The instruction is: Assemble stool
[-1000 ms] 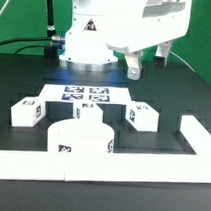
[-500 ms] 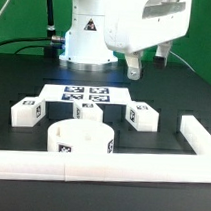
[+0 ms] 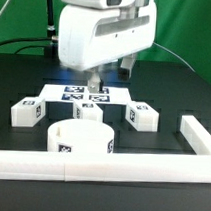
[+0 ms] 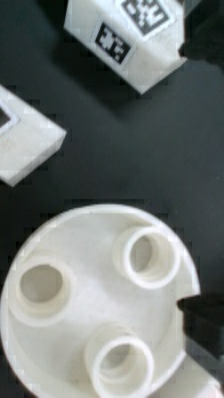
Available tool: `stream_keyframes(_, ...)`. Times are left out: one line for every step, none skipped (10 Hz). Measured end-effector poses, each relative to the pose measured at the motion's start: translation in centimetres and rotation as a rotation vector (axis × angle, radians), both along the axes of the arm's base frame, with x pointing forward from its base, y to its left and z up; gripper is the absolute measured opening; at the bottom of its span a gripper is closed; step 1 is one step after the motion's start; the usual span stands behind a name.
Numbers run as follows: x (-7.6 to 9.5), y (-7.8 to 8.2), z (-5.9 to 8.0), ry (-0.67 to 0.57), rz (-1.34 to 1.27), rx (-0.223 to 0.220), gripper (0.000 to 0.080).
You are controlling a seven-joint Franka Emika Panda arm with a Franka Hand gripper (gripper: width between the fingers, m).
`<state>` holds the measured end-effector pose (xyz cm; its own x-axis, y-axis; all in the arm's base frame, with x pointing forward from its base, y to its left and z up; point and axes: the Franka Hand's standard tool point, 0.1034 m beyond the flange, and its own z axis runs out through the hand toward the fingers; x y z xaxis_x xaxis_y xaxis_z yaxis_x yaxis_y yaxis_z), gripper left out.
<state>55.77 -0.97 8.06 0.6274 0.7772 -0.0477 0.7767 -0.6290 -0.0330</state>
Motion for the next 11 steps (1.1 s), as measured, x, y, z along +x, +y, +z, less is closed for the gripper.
stream_keyframes(-0.1, -1.2, -1.0, 0.014, -0.018, -0.006, 0.0649)
stream_keyframes(0.4, -1.3, -1.6, 0.006, -0.019, -0.007, 0.0649)
stream_keyframes(0.6, -1.4, -2.2, 0.0, -0.019, -0.006, 0.0649)
stream_keyframes(0.8, -1.4, -2.9, -0.002, -0.02, -0.006, 0.0649)
stream_keyframes(0.8, -1.4, -3.8, -0.009, -0.021, -0.005, 0.0649)
stream_keyframes(0.8, -1.3, -4.4, -0.014, -0.019, -0.004, 0.0649)
stream_keyframes(0.8, -1.3, -4.8, -0.016, -0.02, -0.003, 0.0649)
stream_keyframes(0.6, -1.0, -5.2, -0.013, -0.02, -0.002, 0.0649)
stream_keyframes(0.5, -0.6, -5.7, -0.008, -0.018, 0.0, 0.0649)
stream_keyframes(0.4, -0.4, -5.9, -0.005, -0.016, 0.002, 0.0649)
stream_keyframes(0.3, -0.4, -6.0, -0.004, -0.016, 0.002, 0.0649)
